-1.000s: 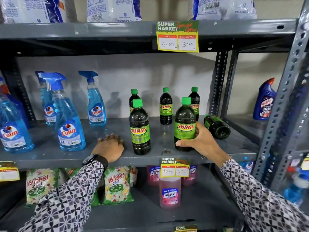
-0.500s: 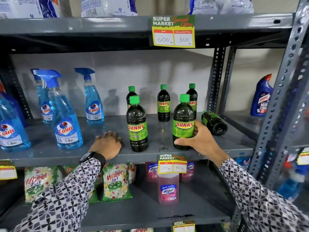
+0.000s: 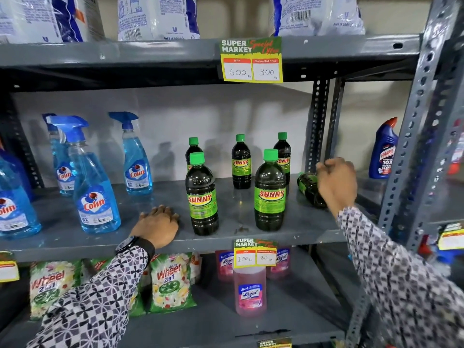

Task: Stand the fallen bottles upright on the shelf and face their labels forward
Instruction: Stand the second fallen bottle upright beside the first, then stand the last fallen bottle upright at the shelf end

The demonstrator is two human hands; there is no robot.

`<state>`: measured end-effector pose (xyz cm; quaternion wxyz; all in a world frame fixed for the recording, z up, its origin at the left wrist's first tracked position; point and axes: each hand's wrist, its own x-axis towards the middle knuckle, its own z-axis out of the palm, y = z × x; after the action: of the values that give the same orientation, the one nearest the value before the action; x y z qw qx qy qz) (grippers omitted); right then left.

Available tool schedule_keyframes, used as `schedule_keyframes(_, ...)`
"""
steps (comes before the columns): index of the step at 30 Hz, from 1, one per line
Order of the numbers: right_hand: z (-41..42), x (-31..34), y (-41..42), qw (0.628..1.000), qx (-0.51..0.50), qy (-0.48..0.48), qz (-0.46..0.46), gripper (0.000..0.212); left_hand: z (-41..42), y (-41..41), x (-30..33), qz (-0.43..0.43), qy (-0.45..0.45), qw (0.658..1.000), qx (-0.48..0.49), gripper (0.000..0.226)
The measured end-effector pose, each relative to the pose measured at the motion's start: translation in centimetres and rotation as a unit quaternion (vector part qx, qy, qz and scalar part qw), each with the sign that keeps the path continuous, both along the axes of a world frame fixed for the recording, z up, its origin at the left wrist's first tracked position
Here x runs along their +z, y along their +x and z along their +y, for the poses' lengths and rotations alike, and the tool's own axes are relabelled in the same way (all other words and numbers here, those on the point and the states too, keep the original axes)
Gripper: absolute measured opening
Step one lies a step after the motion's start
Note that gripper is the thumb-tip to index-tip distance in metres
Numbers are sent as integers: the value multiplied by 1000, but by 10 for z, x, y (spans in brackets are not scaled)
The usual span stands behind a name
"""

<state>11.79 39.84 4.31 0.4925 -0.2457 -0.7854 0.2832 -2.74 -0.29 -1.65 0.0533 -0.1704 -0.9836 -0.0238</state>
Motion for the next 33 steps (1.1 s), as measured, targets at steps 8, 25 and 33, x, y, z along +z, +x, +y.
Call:
schedule_keyframes(8,41,18,-24,891,128,-282,-332,68,0,-2,-1,-3,2,1000,5,52)
schedule_keyframes(25,10,-22,-26,988,87,-120,-45,77,-6,-14,-9,-9,-8,1000,-4,54)
schedule_keyframes(33,11,-25,-25,987,90,-118,-65,87,-2,-8,-6,-7,-8,1000,-3,52)
